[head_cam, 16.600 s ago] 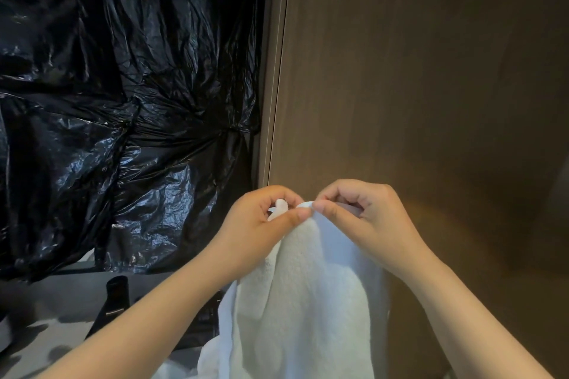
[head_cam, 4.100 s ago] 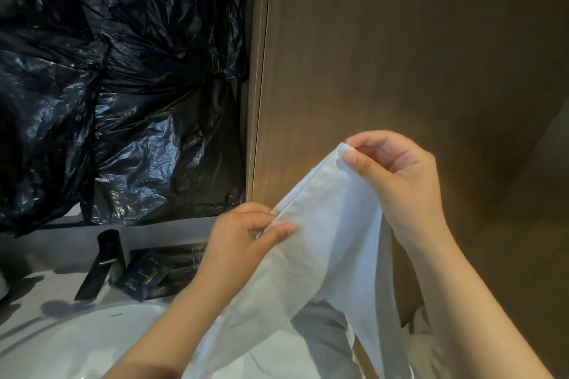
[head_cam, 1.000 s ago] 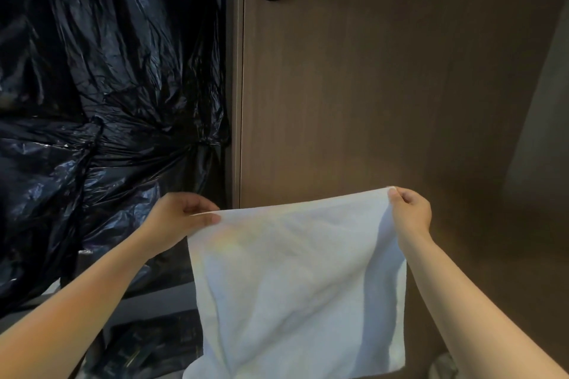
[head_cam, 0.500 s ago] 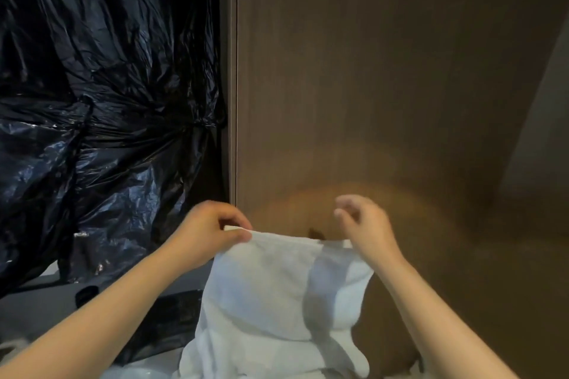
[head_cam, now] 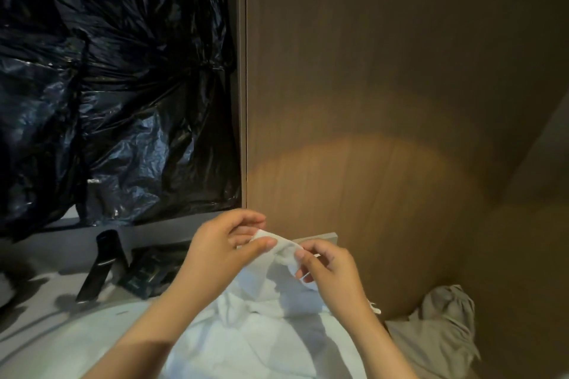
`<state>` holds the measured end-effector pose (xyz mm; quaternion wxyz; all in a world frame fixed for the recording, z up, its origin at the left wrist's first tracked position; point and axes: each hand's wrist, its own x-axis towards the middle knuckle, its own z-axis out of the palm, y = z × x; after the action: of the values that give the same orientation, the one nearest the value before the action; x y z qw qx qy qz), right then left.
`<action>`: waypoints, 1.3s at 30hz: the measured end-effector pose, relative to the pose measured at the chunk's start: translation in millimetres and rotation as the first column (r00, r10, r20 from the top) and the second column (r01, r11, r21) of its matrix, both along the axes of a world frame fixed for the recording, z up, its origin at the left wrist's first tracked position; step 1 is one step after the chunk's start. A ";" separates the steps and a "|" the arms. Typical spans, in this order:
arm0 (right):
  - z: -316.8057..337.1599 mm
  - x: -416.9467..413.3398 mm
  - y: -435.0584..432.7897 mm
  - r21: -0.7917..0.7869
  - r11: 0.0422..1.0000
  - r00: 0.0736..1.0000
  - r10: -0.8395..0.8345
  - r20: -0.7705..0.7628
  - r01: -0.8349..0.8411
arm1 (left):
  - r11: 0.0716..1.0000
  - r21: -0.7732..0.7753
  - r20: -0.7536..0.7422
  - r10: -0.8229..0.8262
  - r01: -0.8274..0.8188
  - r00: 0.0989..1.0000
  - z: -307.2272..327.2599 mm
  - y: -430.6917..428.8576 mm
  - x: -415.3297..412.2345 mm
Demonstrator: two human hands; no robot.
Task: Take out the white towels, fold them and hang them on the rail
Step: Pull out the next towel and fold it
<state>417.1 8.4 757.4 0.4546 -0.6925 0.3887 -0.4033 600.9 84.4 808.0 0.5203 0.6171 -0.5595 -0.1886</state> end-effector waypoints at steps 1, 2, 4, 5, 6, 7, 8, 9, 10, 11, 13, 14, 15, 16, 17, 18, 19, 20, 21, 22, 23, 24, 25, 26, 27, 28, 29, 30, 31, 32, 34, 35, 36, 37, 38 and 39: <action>-1.9 -1.1 1.3 -0.021 1.000 1.000 -0.010 0.012 0.011 | 0.999 0.035 0.012 0.027 -0.028 1.000 -8.1 6.2 2.4; -3.3 -2.6 2.9 -0.036 0.999 1.000 -0.019 0.024 0.020 | 0.996 0.071 0.054 0.047 -0.050 0.997 -16.0 12.8 3.9; -5.0 -5.4 6.8 -0.045 0.998 0.999 -0.029 0.044 0.031 | 0.992 0.098 0.096 0.070 -0.080 0.993 -29.1 23.8 1.9; -5.3 -6.9 9.0 -0.050 0.998 0.999 -0.028 0.047 0.030 | 0.992 0.085 0.076 0.083 -0.090 0.994 -34.5 27.1 -0.5; -4.9 -8.0 11.3 -0.058 0.998 0.999 -0.023 0.042 0.026 | 0.993 0.068 0.052 0.097 -0.101 0.994 -38.3 28.7 -3.5; -3.9 -8.8 14.3 -0.068 0.997 0.999 -0.020 0.035 0.022 | 0.992 0.055 0.034 0.109 -0.111 0.993 -41.1 30.1 -6.6; -2.2 -9.0 17.5 -0.076 0.997 0.999 -0.020 0.035 0.023 | 0.992 0.043 0.016 0.117 -0.118 0.993 -42.7 31.0 -9.3; -0.1 -9.3 21.0 -0.081 0.996 0.999 -0.023 0.045 0.027 | 0.993 0.032 -0.002 0.117 -0.117 0.993 -44.3 31.9 -11.4; 2.4 -9.0 24.4 -0.085 0.996 0.998 -0.026 0.061 0.031 | 0.993 0.021 -0.014 0.113 -0.113 0.994 -45.3 32.7 -13.3; 5.3 -8.2 27.9 -0.087 0.996 0.997 -0.024 0.080 0.031 | 0.994 0.015 -0.023 0.108 -0.108 0.994 -46.4 33.6 -15.2; 10.4 -6.2 35.2 -0.076 0.997 0.992 0.003 0.128 0.007 | 0.996 0.006 -0.033 0.093 -0.092 0.995 -47.3 35.2 -19.2; 12.6 -5.0 38.5 -0.073 0.997 0.989 0.026 0.146 -0.016 | 0.997 0.002 -0.032 0.081 -0.081 0.996 -47.4 35.8 -21.2; 14.6 -4.0 41.5 -0.076 0.996 0.987 0.047 0.151 -0.036 | 0.998 -0.001 -0.028 0.066 -0.066 0.997 -47.2 36.4 -23.0; 16.1 -3.1 43.9 -0.080 0.996 0.987 0.060 0.152 -0.048 | 0.999 -0.001 -0.027 0.051 -0.052 0.998 -46.6 36.5 -24.4; 16.8 -2.9 45.5 -0.080 0.996 0.986 0.062 0.153 -0.050 | 0.999 -0.001 -0.026 0.038 -0.038 0.999 -46.1 36.9 -25.5; 17.0 -2.9 46.3 -0.079 0.996 0.987 0.056 0.154 -0.044 | 1.000 0.001 -0.027 0.029 -0.029 0.999 -45.6 36.8 -26.6; 17.1 -3.4 46.6 -0.078 0.996 0.987 0.047 0.151 -0.036 | 1.000 -0.001 -0.030 0.028 -0.028 0.999 -45.4 36.9 -27.6; 17.2 -3.9 46.7 -0.075 0.997 0.988 0.040 0.147 -0.029 | 0.999 -0.011 -0.042 0.037 -0.037 0.998 -45.3 36.8 -28.8; 17.3 -4.5 46.7 -0.069 0.997 0.988 0.037 0.148 -0.027 | 0.998 -0.027 -0.061 0.054 -0.055 0.997 -45.4 36.6 -29.8; 17.5 -5.1 46.8 -0.062 0.998 0.988 0.036 0.149 -0.027 | 0.996 -0.044 -0.085 0.075 -0.079 0.994 -45.4 36.6 -30.3; 18.0 -5.6 46.7 -0.055 0.998 0.988 0.038 0.146 -0.031 | 0.993 -0.058 -0.103 0.093 -0.099 0.990 -45.5 36.6 -30.2; 18.4 -6.3 46.2 -0.051 0.998 0.990 0.043 0.136 -0.037 | 0.992 -0.065 -0.106 0.098 -0.105 0.990 -45.5 36.4 -30.2; 19.2 -6.9 45.5 -0.047 0.998 0.991 0.050 0.122 -0.045 | 0.993 -0.066 -0.094 0.092 -0.099 0.991 -45.5 36.4 -30.3; 20.2 -7.5 45.1 -0.044 0.998 0.993 0.058 0.107 -0.053 | 0.994 -0.063 -0.079 0.085 -0.090 0.993 -45.5 36.6 -30.7; 21.3 -7.7 44.3 -0.039 0.997 0.994 0.065 0.092 -0.062 | 0.995 -0.063 -0.072 0.079 -0.083 0.994 -45.6 37.0 -31.3; 22.5 -7.9 43.5 -0.035 0.997 0.994 0.070 0.078 -0.067 | 0.995 -0.066 -0.071 0.074 -0.078 0.995 -45.8 37.4 -32.0; 23.3 -7.9 42.5 -0.034 0.997 0.995 0.071 0.064 -0.069 | 0.995 -0.068 -0.073 0.069 -0.074 0.995 -45.9 37.9 -32.7; 23.7 -7.8 41.9 -0.039 0.997 0.997 0.067 0.050 -0.065 | 0.995 -0.066 -0.075 0.064 -0.069 0.995 -45.9 38.2 -33.7; 23.7 -7.8 41.5 -0.045 0.997 0.997 0.059 0.040 -0.057 | 0.996 -0.063 -0.076 0.060 -0.065 0.995 -45.9 38.5 -34.5; 23.1 -7.9 41.6 -0.051 0.998 0.998 0.050 0.039 -0.048 | 0.996 -0.061 -0.077 0.060 -0.065 0.995 -45.7 38.7 -35.1; 21.4 -7.4 42.5 -0.063 0.998 0.998 0.029 0.049 -0.026 | 0.995 -0.067 -0.083 0.068 -0.073 0.994 -45.5 39.2 -35.6; 20.5 -6.7 43.1 -0.069 0.998 0.999 0.017 0.050 -0.014 | 0.994 -0.073 -0.091 0.069 -0.076 0.993 -45.5 39.8 -36.0; 19.9 -5.6 43.5 -0.074 0.997 0.999 0.007 0.048 -0.004 | 0.994 -0.078 -0.101 0.069 -0.077 0.992 -45.4 40.5 -36.8; 19.6 -4.4 43.3 -0.076 0.997 0.999 0.001 0.044 0.003 | 0.993 -0.083 -0.110 0.070 -0.079 0.992 -45.2 41.2 -38.0; 19.5 -4.0 42.5 -0.076 0.997 0.999 0.000 0.040 0.003 | 0.993 -0.088 -0.115 0.072 -0.083 0.991 -45.3 41.6 -38.9; 19.9 -4.2 41.4 -0.073 0.997 0.999 0.009 0.034 -0.007 | 0.992 -0.091 -0.118 0.077 -0.088 0.990 -45.3 41.7 -39.3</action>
<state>412.8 49.8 777.3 0.4373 -0.7032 0.3632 -0.4271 561.7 126.1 762.7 0.5877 0.6022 -0.5113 -0.1746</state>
